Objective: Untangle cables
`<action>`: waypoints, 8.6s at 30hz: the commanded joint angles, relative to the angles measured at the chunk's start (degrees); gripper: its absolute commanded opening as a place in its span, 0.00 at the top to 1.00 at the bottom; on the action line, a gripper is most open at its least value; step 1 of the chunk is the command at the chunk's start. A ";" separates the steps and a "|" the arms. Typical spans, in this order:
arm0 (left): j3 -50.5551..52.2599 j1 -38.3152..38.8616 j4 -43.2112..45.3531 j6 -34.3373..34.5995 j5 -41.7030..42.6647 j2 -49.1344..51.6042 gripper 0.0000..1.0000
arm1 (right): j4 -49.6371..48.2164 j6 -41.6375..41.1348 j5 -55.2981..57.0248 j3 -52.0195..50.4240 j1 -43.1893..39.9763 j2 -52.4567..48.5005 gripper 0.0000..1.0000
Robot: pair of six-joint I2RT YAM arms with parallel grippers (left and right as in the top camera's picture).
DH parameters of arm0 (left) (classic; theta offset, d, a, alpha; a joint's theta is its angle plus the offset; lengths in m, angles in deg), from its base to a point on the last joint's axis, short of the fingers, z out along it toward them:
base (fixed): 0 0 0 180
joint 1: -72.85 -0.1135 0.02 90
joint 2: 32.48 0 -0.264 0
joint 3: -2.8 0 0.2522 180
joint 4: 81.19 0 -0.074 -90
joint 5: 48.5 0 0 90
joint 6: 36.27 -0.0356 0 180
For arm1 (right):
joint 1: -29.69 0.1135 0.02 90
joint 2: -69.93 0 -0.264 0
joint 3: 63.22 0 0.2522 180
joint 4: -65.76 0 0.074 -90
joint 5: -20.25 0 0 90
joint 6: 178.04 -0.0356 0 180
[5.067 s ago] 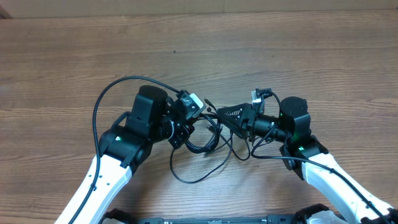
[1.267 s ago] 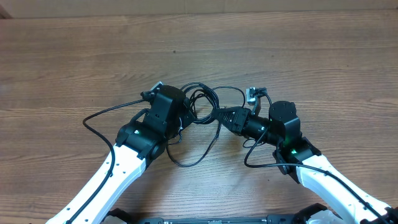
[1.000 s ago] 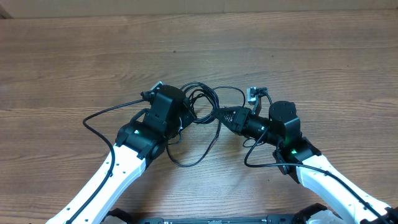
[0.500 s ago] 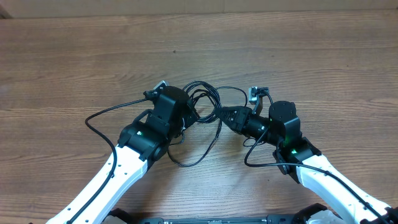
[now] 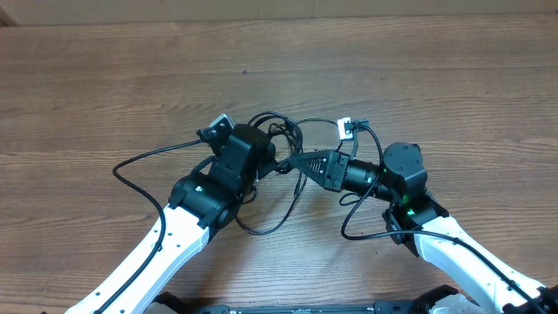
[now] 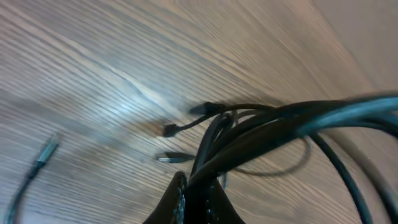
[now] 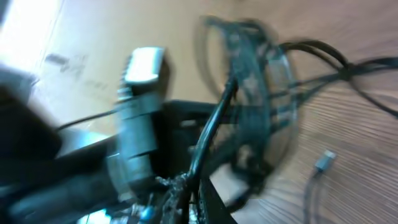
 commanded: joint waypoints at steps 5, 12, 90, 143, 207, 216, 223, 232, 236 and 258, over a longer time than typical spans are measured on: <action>-0.33 -0.33 -1.01 0.15 -4.48 0.09 0.96 | -3.17 1.03 -7.06 0.57 0.24 0.76 0.96; -0.35 -0.31 -0.96 -12.94 -2.21 0.09 0.96 | 10.19 3.58 9.14 0.57 0.13 0.76 0.40; -0.35 0.90 5.90 -14.23 -5.75 4.57 0.96 | 18.75 10.25 9.20 0.57 0.28 0.76 0.78; -0.35 -0.11 7.37 13.88 -8.63 4.57 0.96 | 29.46 14.47 17.20 0.57 12.61 0.76 0.96; -0.35 1.14 5.68 -2.99 -4.37 4.57 0.96 | 21.38 12.81 18.47 0.57 9.64 0.76 0.96; -0.35 1.07 5.88 10.45 -11.89 4.57 0.96 | 25.77 12.96 21.86 0.57 18.95 0.76 0.96; -0.35 -0.96 5.29 10.86 -16.92 4.57 0.96 | 31.63 12.74 24.52 0.57 20.48 0.76 0.96; -0.35 -5.73 -0.61 7.04 -17.16 4.57 0.96 | 31.12 9.77 30.08 0.57 20.48 0.76 0.96; -0.35 -5.68 -0.57 -8.66 -8.90 4.57 0.96 | 25.35 11.80 30.05 0.57 20.48 0.76 0.96; -0.35 -5.51 0.26 -29.88 6.69 4.57 0.96 | 19.69 15.78 43.52 0.57 20.37 0.76 0.39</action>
